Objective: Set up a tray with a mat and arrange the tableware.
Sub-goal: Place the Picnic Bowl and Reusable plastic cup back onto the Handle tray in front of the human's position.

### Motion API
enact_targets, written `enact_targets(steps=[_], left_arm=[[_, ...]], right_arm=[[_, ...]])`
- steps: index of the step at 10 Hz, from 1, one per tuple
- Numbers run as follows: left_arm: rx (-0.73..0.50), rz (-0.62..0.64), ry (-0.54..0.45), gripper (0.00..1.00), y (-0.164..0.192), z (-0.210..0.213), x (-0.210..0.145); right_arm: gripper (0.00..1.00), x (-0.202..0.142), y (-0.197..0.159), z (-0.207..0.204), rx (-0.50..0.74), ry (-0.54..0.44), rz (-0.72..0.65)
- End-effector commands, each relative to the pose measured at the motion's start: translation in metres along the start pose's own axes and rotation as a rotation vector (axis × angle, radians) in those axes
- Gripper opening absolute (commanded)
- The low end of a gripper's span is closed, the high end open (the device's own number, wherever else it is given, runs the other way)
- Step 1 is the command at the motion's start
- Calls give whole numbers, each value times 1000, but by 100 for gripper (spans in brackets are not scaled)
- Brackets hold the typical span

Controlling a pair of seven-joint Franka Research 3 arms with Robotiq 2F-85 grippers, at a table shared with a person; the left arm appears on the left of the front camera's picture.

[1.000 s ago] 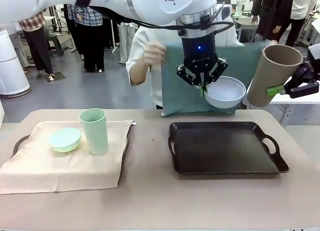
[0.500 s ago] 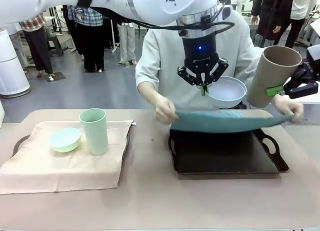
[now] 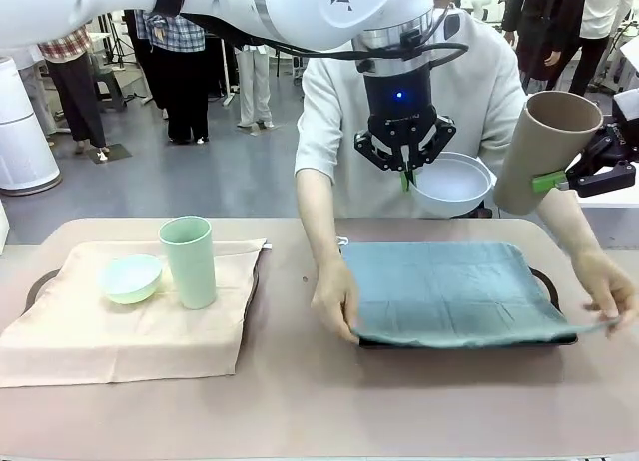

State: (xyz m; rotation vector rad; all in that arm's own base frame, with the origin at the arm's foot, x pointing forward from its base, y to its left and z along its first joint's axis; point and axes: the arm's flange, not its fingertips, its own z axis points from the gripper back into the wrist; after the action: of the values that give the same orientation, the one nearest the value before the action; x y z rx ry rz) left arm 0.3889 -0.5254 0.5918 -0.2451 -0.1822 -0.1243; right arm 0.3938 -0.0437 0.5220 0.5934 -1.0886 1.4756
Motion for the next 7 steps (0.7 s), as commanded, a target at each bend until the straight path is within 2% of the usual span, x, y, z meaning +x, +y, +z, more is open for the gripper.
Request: enact_targets(steps=[1,7], left_arm=[[-4,-12,3,0,2,3,0],[-4,-12,3,0,2,3,0]], right_arm=[[0,1,-3,0,-6,-9,12],[0,1,-3,0,-6,-9,12]])
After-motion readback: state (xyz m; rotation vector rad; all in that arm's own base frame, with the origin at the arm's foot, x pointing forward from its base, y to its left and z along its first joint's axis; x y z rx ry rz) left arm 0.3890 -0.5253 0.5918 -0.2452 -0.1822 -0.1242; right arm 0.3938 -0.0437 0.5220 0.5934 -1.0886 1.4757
